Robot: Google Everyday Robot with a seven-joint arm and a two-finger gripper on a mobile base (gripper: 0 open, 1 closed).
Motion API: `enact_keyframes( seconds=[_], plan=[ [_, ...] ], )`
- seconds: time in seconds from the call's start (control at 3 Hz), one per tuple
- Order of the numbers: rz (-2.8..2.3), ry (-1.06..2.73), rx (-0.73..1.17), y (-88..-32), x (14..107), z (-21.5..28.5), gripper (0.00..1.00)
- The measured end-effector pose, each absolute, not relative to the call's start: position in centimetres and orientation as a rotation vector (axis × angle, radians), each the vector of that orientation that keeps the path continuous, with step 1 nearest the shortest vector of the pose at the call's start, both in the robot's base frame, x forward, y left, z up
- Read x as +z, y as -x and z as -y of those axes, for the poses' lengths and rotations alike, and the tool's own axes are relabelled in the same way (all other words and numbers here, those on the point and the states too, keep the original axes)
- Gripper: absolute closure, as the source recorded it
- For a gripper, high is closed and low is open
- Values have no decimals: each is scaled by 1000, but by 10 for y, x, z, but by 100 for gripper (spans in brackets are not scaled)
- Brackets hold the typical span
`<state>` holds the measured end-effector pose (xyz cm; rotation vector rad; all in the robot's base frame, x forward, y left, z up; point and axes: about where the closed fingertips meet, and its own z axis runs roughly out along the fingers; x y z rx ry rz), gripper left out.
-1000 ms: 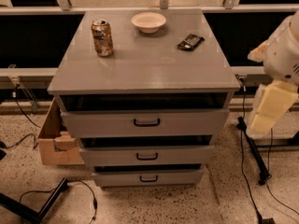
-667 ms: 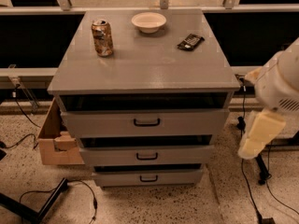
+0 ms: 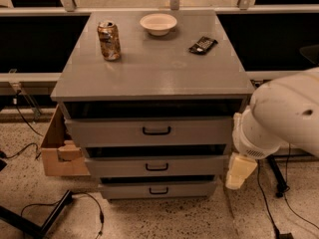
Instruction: Open top drawer
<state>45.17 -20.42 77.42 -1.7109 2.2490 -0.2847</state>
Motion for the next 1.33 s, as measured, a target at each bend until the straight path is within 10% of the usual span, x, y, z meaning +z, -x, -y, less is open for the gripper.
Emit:
enact_keyframes(
  seconds=[1.33],
  plan=[
    [-2184,1964,-310,-547,692,193,0]
  ],
)
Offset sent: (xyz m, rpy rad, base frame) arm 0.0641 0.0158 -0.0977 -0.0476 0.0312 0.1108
